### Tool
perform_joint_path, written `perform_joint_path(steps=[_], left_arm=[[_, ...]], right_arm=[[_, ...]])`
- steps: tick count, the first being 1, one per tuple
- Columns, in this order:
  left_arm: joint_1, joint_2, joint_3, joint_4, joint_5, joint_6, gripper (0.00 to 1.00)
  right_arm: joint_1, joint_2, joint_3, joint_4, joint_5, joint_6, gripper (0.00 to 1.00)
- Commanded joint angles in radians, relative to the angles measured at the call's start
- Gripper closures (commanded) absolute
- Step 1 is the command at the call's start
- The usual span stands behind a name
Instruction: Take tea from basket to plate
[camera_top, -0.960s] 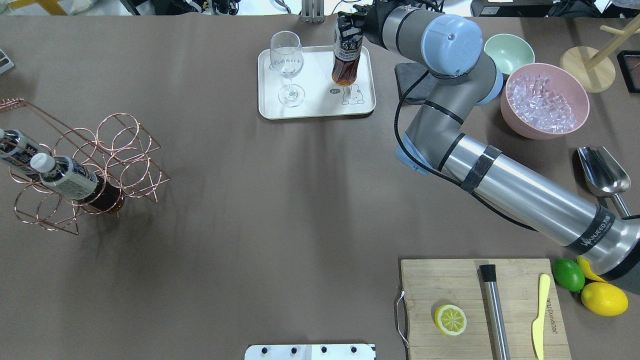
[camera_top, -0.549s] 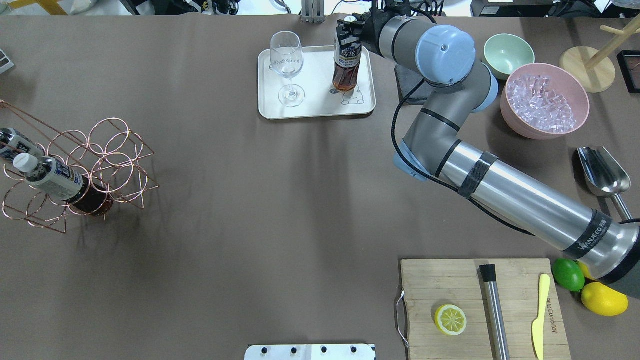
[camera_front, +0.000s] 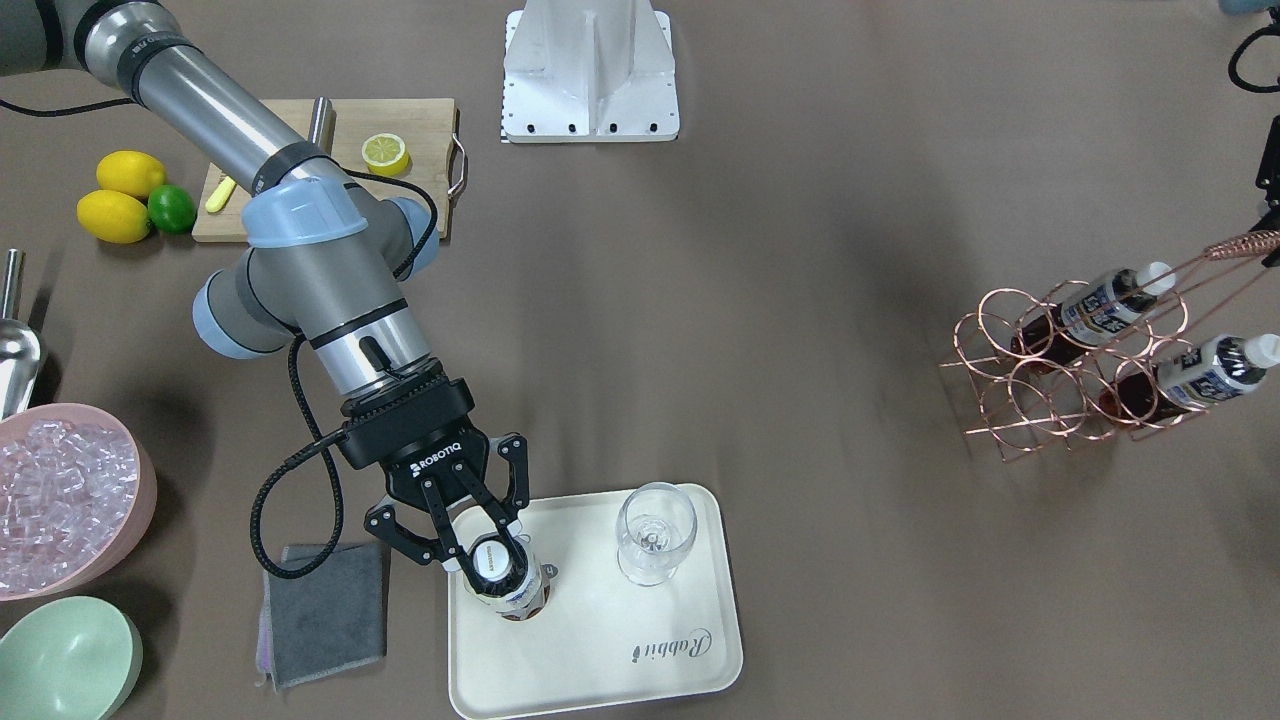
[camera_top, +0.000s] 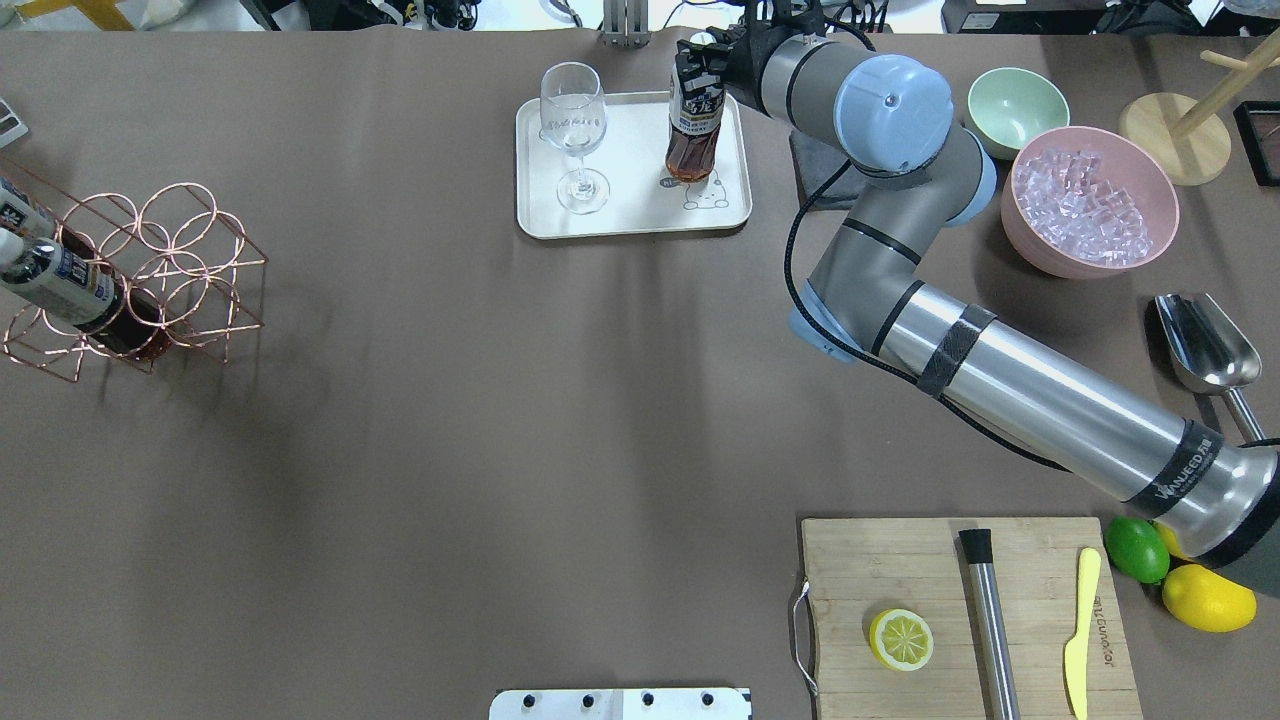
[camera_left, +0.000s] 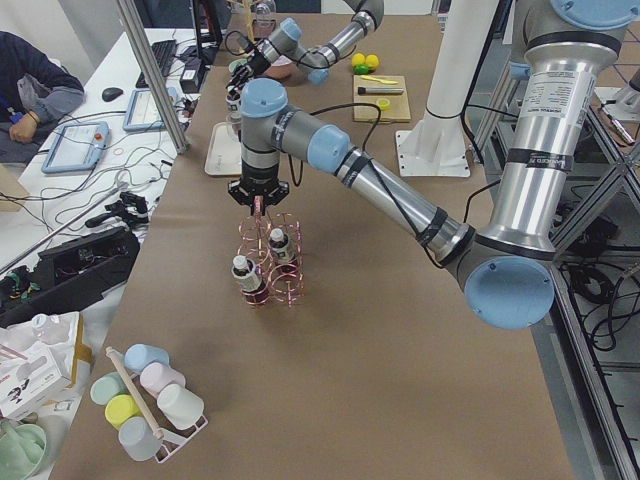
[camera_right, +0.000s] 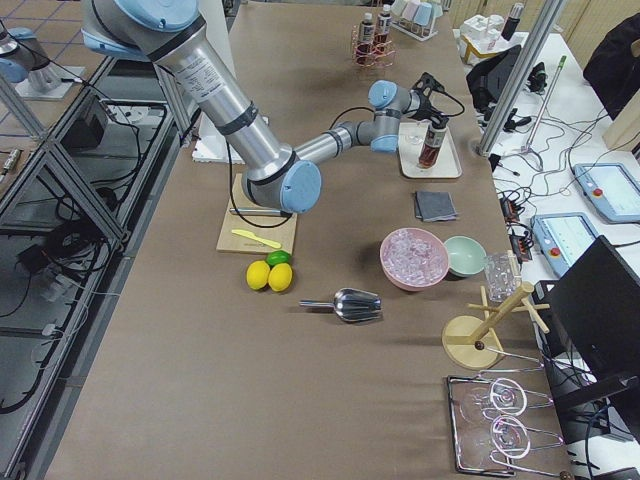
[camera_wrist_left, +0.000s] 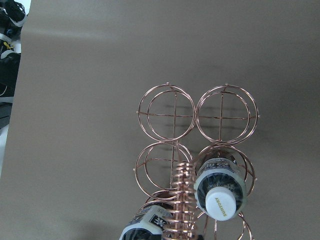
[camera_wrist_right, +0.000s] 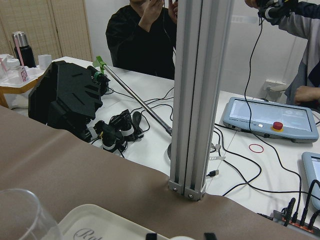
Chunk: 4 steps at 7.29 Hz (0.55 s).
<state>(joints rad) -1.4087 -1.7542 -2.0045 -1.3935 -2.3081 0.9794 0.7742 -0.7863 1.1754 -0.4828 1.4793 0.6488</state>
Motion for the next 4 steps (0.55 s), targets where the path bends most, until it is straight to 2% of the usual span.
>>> perform_joint_path(steps=[1,2,3,4], left_arm=[[-0.047,-0.059,0.162,-0.042,-0.010,0.178,1.00],[-0.055,-0.064,0.206,-0.070,-0.010,0.218,1.00],[-0.056,-0.070,0.245,-0.090,-0.010,0.263,1.00],[-0.056,-0.071,0.268,-0.110,-0.010,0.278,1.00]], right_arm=[[0.000,-0.005,-0.003,0.004,-0.002,0.000,1.00],[0.000,-0.005,-0.003,0.004,-0.002,0.000,0.92],[0.000,-0.007,-0.003,0.004,-0.004,0.002,0.51],[0.000,-0.005,-0.003,0.006,-0.002,0.002,0.20]])
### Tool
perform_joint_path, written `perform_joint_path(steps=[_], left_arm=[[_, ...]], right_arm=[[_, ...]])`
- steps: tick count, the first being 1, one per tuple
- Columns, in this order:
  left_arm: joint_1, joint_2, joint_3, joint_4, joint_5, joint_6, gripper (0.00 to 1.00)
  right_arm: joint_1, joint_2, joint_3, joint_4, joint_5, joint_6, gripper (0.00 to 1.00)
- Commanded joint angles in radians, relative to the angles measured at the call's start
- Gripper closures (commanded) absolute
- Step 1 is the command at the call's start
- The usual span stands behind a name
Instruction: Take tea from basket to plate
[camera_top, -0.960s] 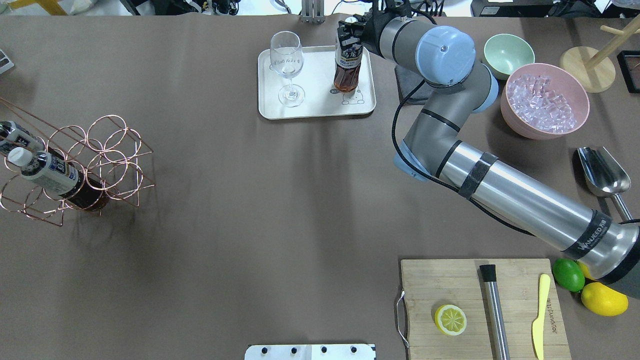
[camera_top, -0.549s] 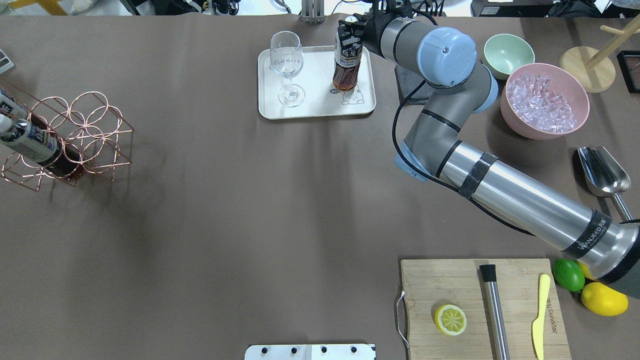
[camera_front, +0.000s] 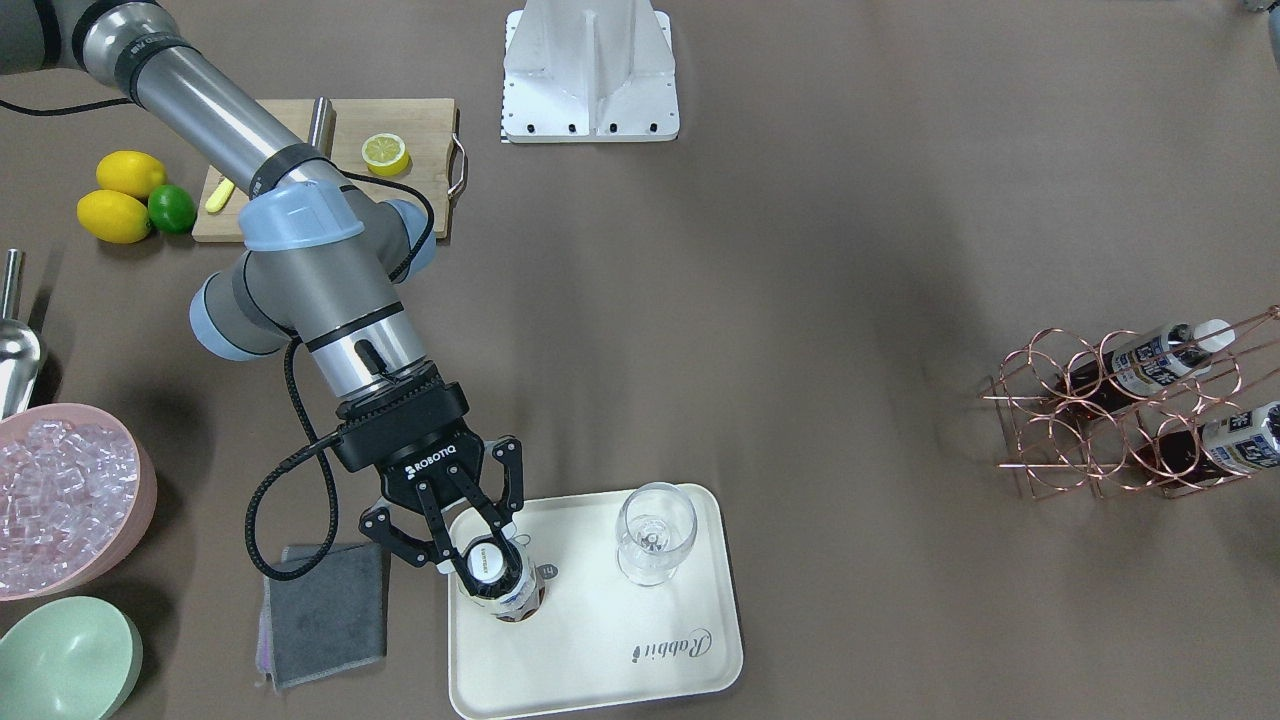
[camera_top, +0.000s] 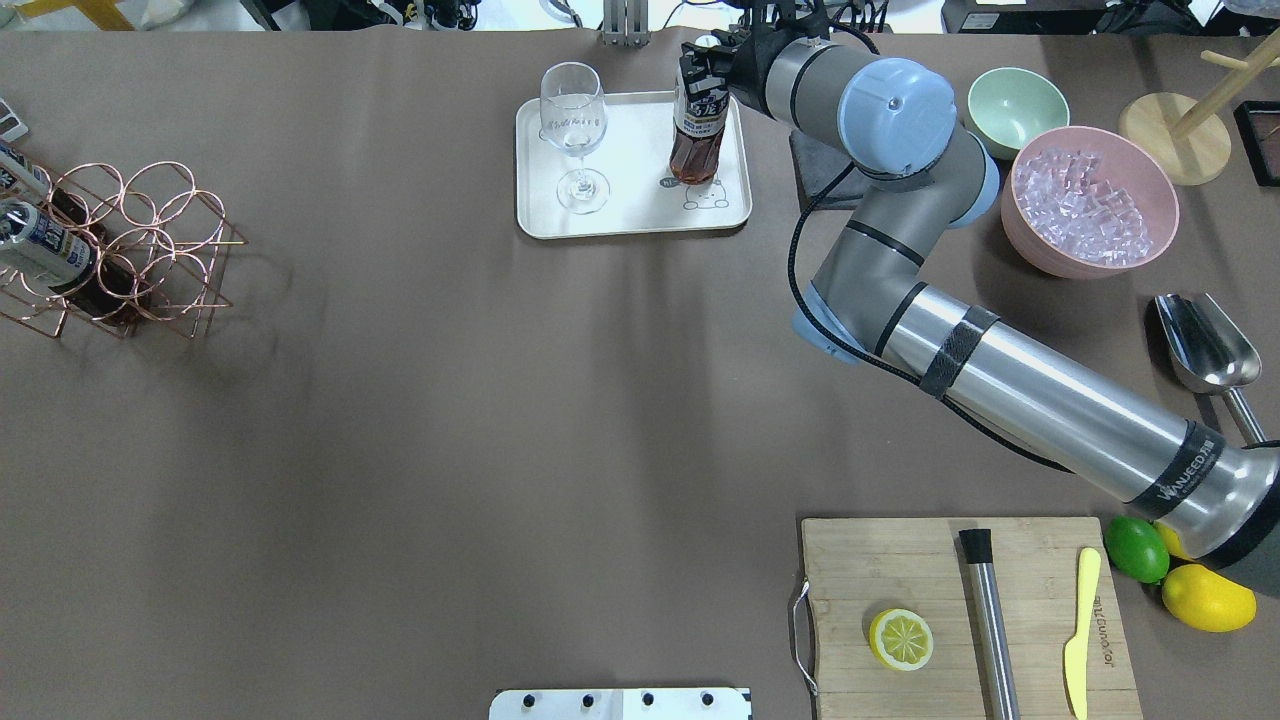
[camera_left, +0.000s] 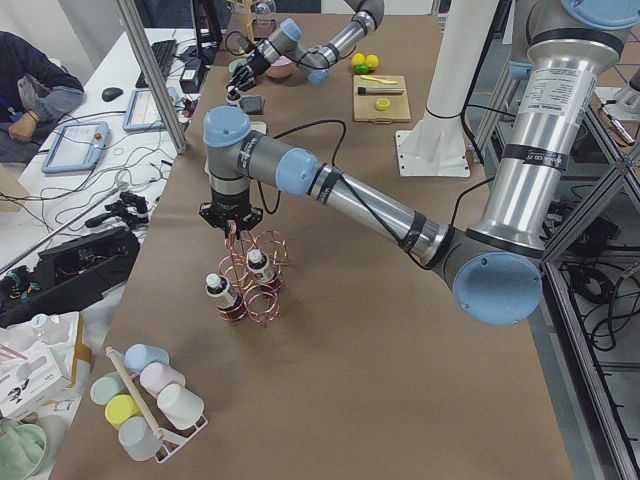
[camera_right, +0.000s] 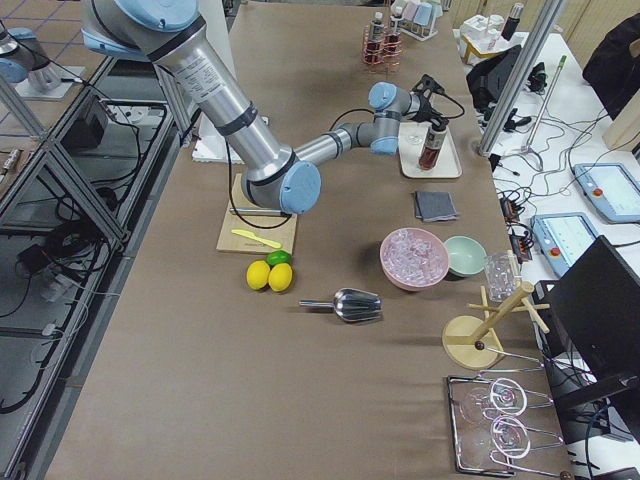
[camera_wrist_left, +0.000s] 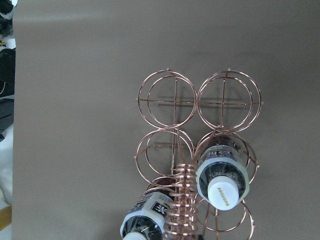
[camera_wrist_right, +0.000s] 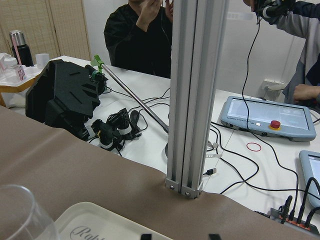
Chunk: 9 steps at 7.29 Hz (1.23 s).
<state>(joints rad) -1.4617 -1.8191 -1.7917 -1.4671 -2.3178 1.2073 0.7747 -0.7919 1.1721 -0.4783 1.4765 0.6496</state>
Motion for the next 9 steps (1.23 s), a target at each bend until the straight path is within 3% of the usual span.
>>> perform_joint_path(steps=[1,4,5,6,7,8,9], left_arm=[[-0.003,-0.009,0.058,-0.036,0.000,0.052,1.00],[-0.003,-0.009,0.052,-0.036,-0.002,0.041,1.00],[-0.003,-0.009,0.051,-0.033,-0.009,0.040,1.00],[-0.002,-0.017,0.049,-0.030,-0.018,0.002,1.00],[-0.003,-0.019,0.045,-0.029,-0.038,-0.067,1.00],[-0.002,-0.020,0.040,-0.029,-0.058,-0.165,0.48],[-0.005,-0.020,0.037,-0.026,-0.092,-0.254,0.03]], right_arm=[[0.000,0.000,0.001,0.004,0.001,0.001,0.00],[0.035,-0.003,0.041,-0.003,0.013,0.022,0.00],[0.081,-0.010,0.081,-0.014,0.065,0.025,0.00],[0.139,-0.050,0.175,-0.092,0.156,0.022,0.00],[0.162,-0.125,0.345,-0.240,0.189,0.024,0.00],[0.167,-0.236,0.544,-0.398,0.188,0.024,0.00],[0.179,-0.373,0.751,-0.563,0.185,0.024,0.00]])
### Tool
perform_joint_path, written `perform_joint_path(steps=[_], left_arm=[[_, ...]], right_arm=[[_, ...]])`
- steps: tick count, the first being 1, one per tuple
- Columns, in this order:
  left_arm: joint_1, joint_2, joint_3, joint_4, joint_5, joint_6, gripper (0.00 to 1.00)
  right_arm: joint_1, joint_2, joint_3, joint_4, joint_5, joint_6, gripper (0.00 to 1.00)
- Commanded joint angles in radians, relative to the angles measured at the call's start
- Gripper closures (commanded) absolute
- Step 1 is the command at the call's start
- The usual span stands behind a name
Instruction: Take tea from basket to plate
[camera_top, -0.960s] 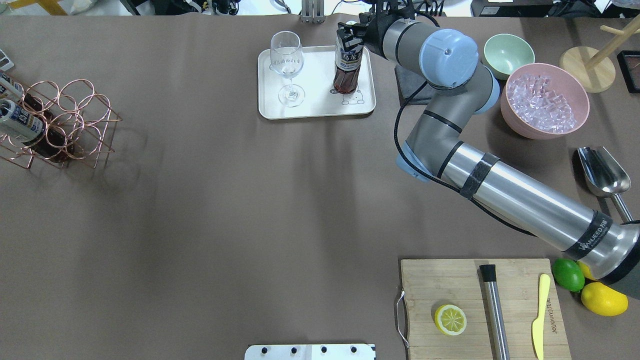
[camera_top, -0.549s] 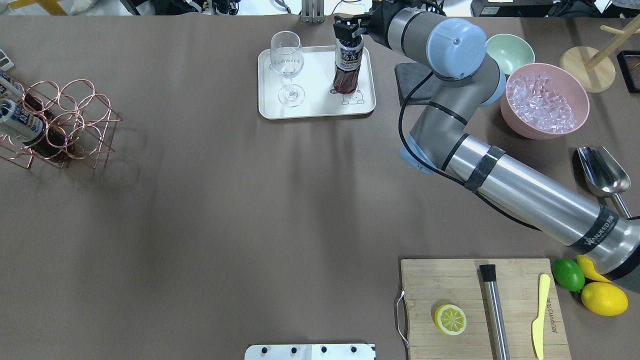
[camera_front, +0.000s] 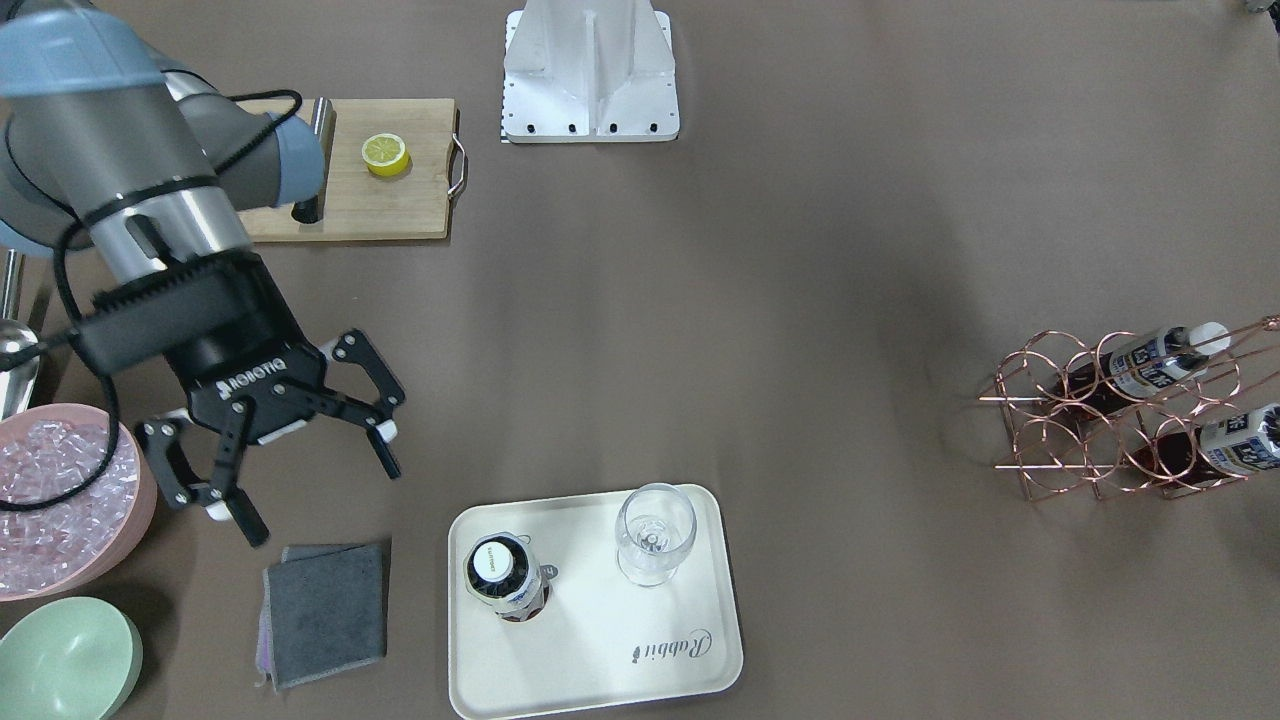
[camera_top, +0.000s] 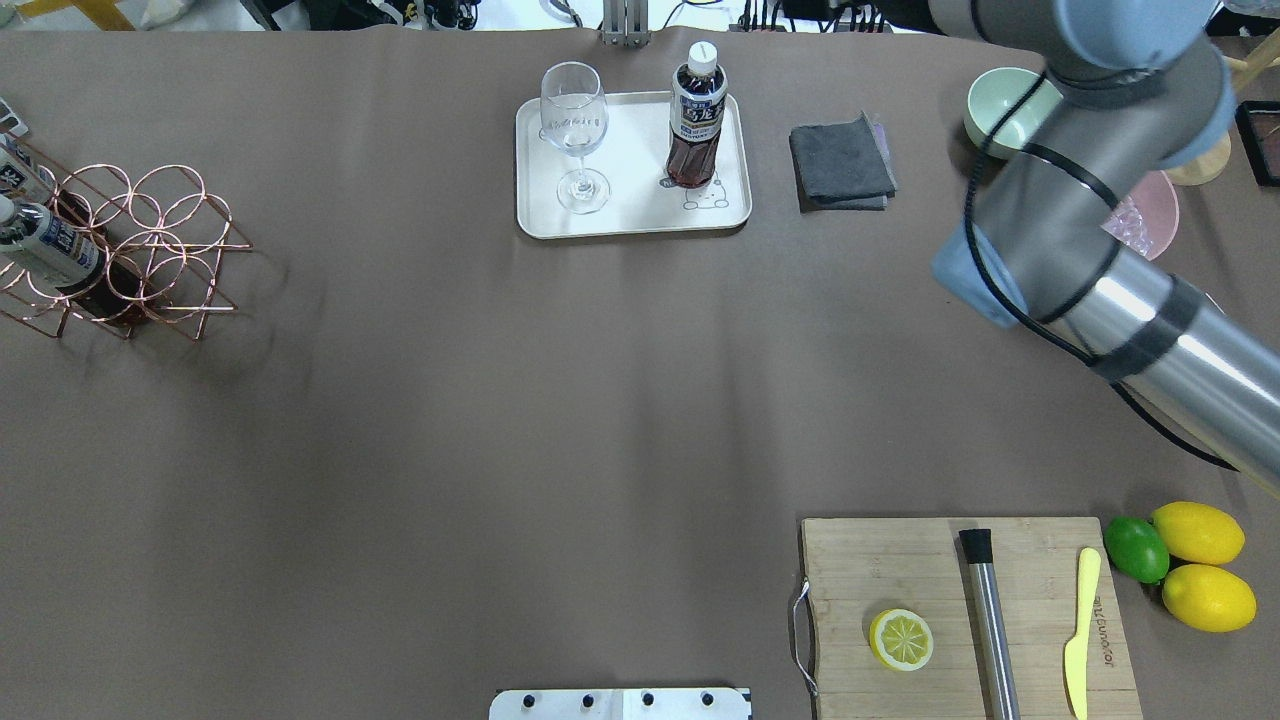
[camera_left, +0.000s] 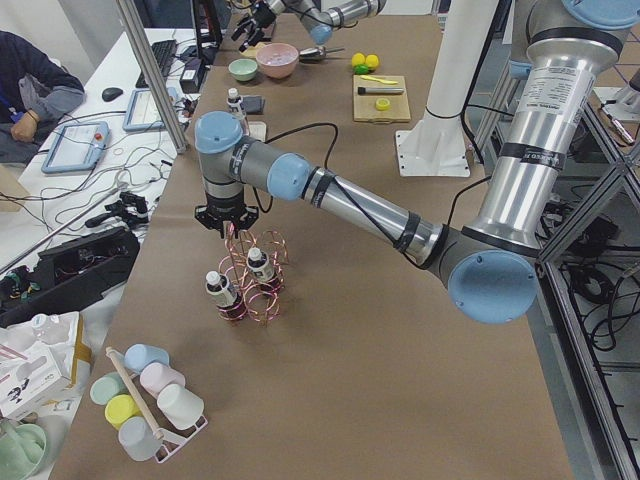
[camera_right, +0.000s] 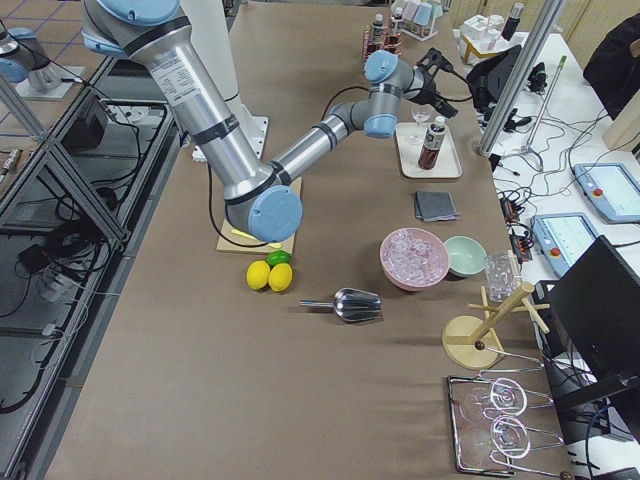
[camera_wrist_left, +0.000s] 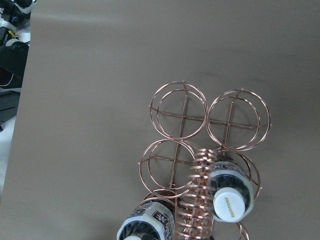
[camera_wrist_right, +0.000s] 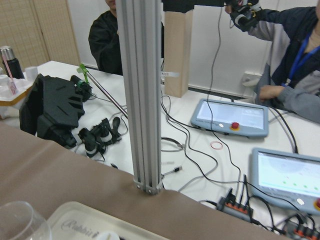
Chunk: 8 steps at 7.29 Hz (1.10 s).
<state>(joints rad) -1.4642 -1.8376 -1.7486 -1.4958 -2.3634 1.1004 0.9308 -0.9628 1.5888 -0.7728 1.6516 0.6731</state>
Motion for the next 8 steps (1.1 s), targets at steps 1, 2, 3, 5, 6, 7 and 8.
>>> perform_joint_path(steps=[1,2,3,5,6,7,8], left_arm=[[-0.017,-0.003,-0.006,0.011,-0.074,-0.206,0.02],[-0.034,-0.006,-0.006,0.034,-0.077,-0.211,0.02],[-0.068,-0.012,-0.011,0.084,-0.080,-0.211,0.02],[-0.131,0.001,-0.008,0.216,-0.143,-0.215,0.02],[-0.169,0.011,0.010,0.282,-0.148,-0.262,0.02],[-0.179,0.027,0.015,0.296,-0.148,-0.372,0.02],[-0.192,0.032,0.020,0.328,-0.148,-0.511,0.02]], right_arm=[[0.039,-0.282,0.476,-0.440,0.013,0.000,0.00],[0.065,-0.324,0.505,-0.550,0.017,0.000,0.00],[0.089,-0.361,0.499,-0.621,0.033,-0.003,0.00],[0.222,-0.402,0.434,-0.849,0.225,-0.175,0.00],[0.277,-0.466,0.363,-0.858,0.305,-0.270,0.00],[0.334,-0.511,0.285,-0.850,0.421,-0.321,0.00],[0.396,-0.549,0.233,-0.852,0.501,-0.396,0.00]])
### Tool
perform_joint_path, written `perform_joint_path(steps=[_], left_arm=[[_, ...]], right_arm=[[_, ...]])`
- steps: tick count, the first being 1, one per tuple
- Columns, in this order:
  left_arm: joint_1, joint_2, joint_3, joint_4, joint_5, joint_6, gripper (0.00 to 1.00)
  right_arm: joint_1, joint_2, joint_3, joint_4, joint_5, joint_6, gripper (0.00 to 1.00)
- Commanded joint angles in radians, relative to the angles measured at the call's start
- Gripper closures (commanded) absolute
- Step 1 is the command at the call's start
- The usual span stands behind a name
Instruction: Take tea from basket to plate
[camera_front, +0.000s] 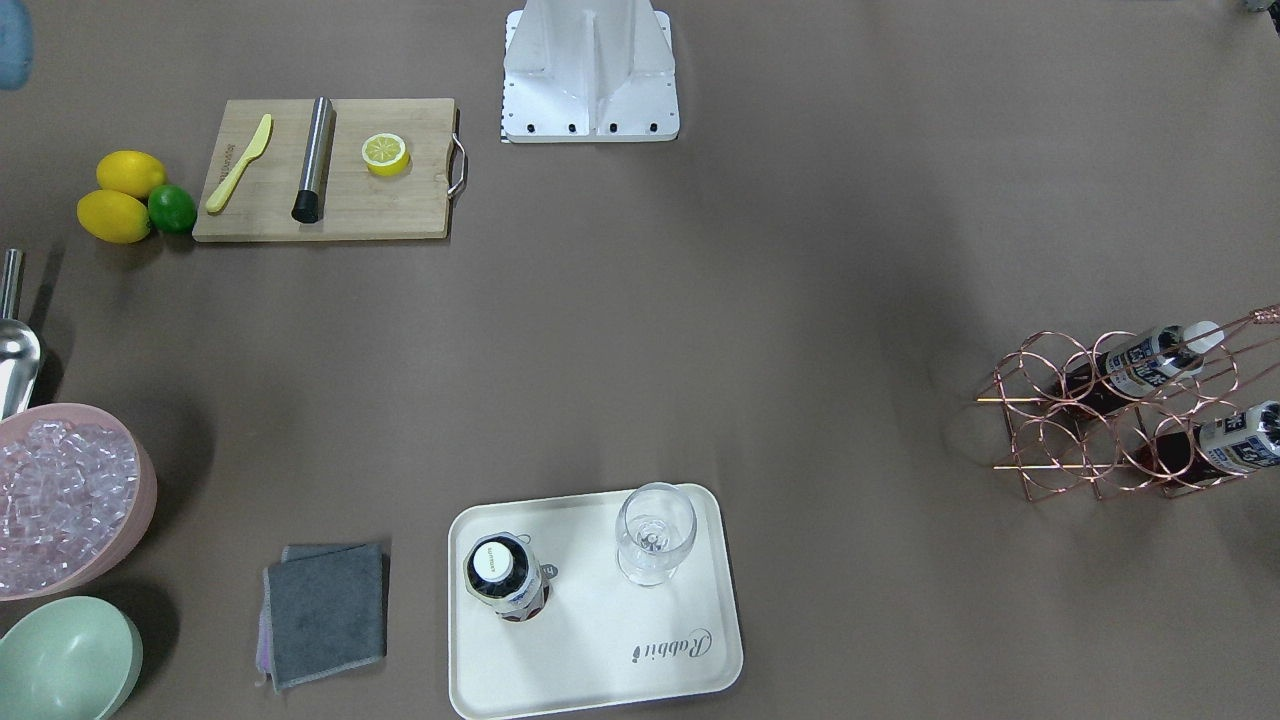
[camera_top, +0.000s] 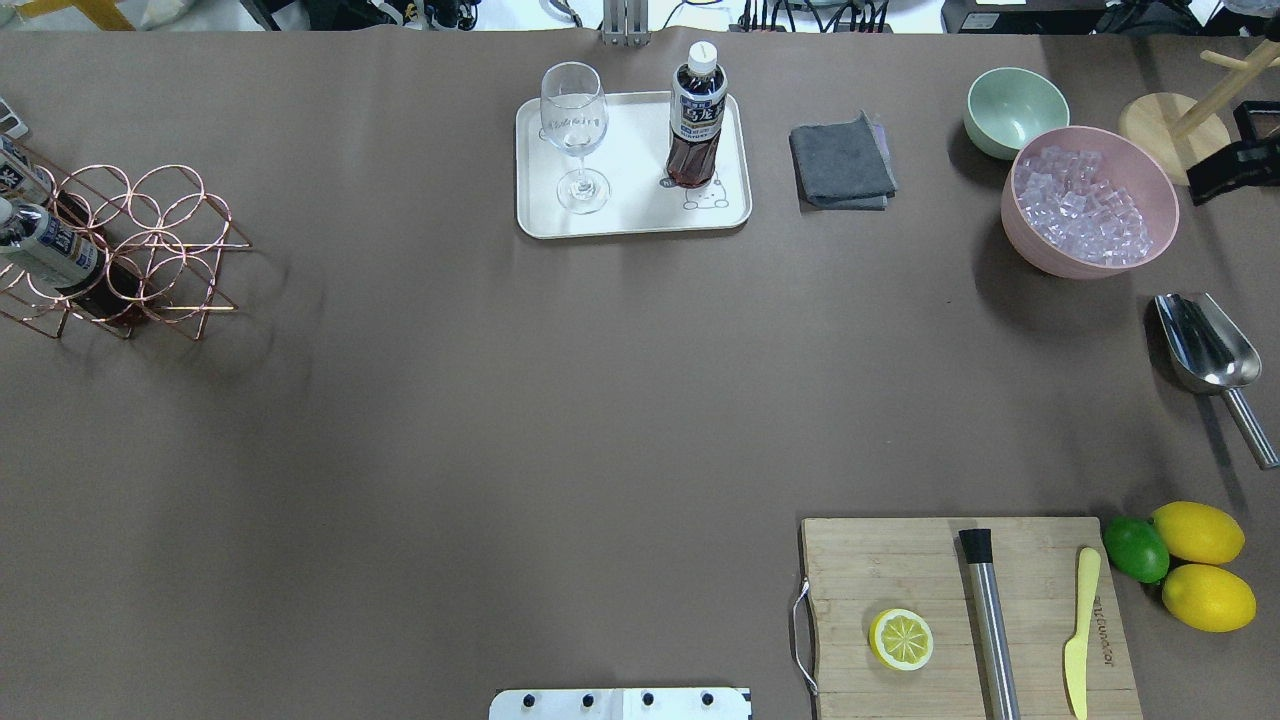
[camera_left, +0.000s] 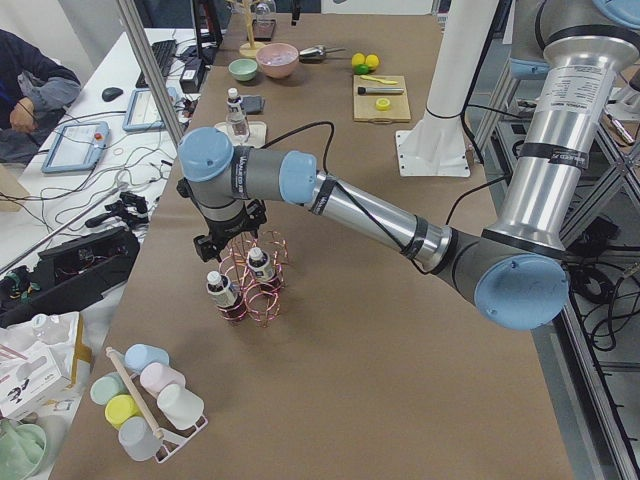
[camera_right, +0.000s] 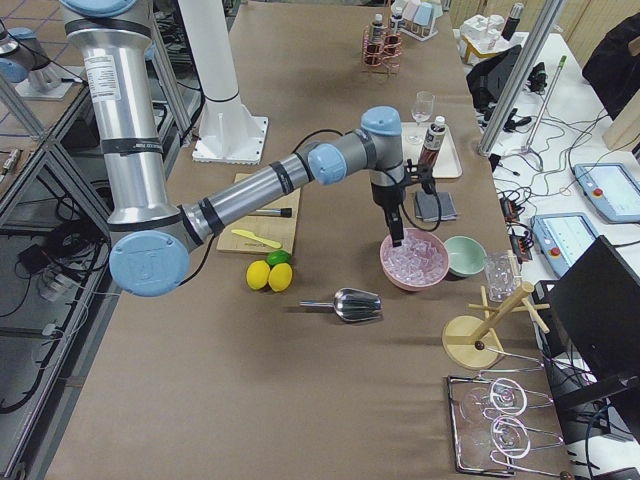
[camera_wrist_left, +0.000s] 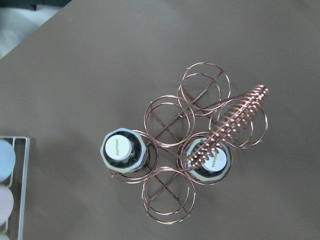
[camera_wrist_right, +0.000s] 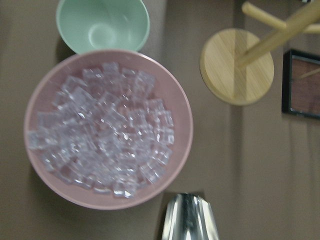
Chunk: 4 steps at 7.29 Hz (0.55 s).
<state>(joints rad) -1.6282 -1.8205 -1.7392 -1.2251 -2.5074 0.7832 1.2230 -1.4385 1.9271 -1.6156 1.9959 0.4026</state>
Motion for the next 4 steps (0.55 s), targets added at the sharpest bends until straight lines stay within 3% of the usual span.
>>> perform_joint_path(steps=[1,4], left_arm=[[-0.042,0.023,0.039,0.073,-0.004,-0.278,0.02],[-0.078,0.030,0.194,0.072,0.005,-0.282,0.02]], right_arm=[[0.157,-0.109,-0.147,-0.009,0.240,-0.146,0.00],[0.318,-0.219,-0.230,-0.009,0.371,-0.314,0.00]])
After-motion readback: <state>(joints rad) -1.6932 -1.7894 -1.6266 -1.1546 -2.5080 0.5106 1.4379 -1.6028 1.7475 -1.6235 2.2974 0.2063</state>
